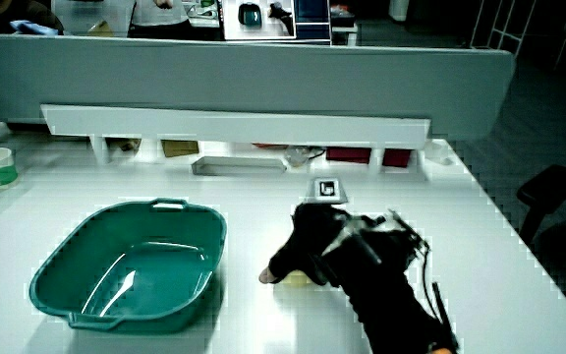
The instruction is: Pick pear from desk
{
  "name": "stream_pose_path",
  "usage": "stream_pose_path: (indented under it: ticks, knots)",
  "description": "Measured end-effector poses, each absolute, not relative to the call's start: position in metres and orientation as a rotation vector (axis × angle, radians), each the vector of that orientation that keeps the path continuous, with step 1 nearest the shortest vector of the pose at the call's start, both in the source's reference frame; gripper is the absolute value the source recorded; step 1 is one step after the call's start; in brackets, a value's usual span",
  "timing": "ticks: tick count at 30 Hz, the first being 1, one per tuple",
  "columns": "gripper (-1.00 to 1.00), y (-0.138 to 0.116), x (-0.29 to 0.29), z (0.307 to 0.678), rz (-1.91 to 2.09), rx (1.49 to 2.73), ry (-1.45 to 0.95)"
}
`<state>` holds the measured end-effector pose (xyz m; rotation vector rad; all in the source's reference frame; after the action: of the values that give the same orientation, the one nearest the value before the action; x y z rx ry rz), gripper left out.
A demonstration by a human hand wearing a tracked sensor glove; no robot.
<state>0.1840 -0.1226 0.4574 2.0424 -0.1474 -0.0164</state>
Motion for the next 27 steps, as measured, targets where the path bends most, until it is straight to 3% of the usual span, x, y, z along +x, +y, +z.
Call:
stream_pose_path:
  ticks: [17, 27]
  knots:
    - [0.0, -0.124, 0.187, 0.473, -0.016, 2.07, -0.139]
    - [0.36, -0.124, 0.189, 0.473, 0.014, 2.141, -0.136]
